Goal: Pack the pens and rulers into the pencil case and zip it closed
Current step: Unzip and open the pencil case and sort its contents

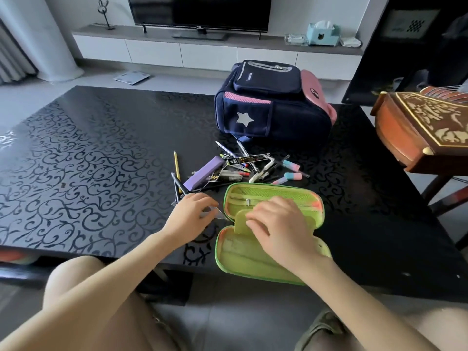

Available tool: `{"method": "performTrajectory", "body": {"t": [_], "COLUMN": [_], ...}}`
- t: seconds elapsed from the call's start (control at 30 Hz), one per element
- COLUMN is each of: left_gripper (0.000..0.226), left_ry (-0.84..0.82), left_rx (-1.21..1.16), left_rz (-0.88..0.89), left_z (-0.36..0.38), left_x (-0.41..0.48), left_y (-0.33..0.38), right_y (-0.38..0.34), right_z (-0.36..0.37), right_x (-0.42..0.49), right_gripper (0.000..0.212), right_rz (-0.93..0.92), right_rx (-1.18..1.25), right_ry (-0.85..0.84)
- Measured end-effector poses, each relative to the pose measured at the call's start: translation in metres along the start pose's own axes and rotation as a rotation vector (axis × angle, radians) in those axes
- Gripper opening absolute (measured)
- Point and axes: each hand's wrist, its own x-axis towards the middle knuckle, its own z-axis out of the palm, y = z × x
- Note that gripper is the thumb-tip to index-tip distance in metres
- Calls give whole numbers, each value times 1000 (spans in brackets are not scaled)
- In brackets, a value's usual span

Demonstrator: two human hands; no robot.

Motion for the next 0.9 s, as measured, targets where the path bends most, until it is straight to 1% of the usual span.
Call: {"method": "performTrajectory", "body": {"t": [0.07, 0.1, 0.17, 0.23, 0.3, 0.37, 0.43, 0.5, 0.57, 0.63, 0.7, 0.77, 0.8, 0.83, 0.9], "left_gripper": [29, 35, 38, 34, 26, 19, 14, 13, 14, 16, 16, 16, 15, 17, 29], "left_ry": [-25, -51, -86, -66, -32, 24, 46, 39, 34, 23, 4, -8, 0, 5, -24], "left_rx": [121, 154, 166, 140, 125, 100, 88, 94, 92, 102, 115, 162, 226, 304, 415], "left_rz": [20, 25, -3, -19, -35, -69, -105, -123, -129, -129, -131, -110, -80, -47, 7], "left_z": [-6, -8, -10, -11, -12, -18, -23, -27, -30, -31, -31, -30, -28, -26, -23], "left_x": [-9, -13, -19, -22, -21, -18, -14, -10, -7, -4, -3, -7, -9, -12, -15], "left_y": [-19, -25, -39, -52, -61, -75, -87, -96, -103, -106, -106, -106, -106, -106, -103], "right_y": [-21, -30, -46, -57, -62, -67, -71, -77, -84, -87, -85, -83, -82, -80, -77], "right_z": [22, 34, 59, 79, 95, 111, 123, 127, 129, 131, 133, 135, 136, 137, 135], "right_x": [20, 28, 43, 55, 63, 71, 72, 68, 60, 48, 35, 23, 17, 13, 8], "right_gripper": [16, 19, 26, 35, 45, 53, 60, 62, 62, 64, 71, 82, 84, 80, 56], "right_rz": [-75, -99, -114, -92, -59, -14, 9, 8, -32, -119, -212, -290, -341, -390, -483], "right_rx": [-34, -76, -204, -357, -479, -531, -526, -491, -453, -415, -369, -326, -331, -338, -327], "right_ry": [-31, -79, -213, -371, -483, -557, -600, -600, -582, -538, -478, -490, -479, -457, -357]}}
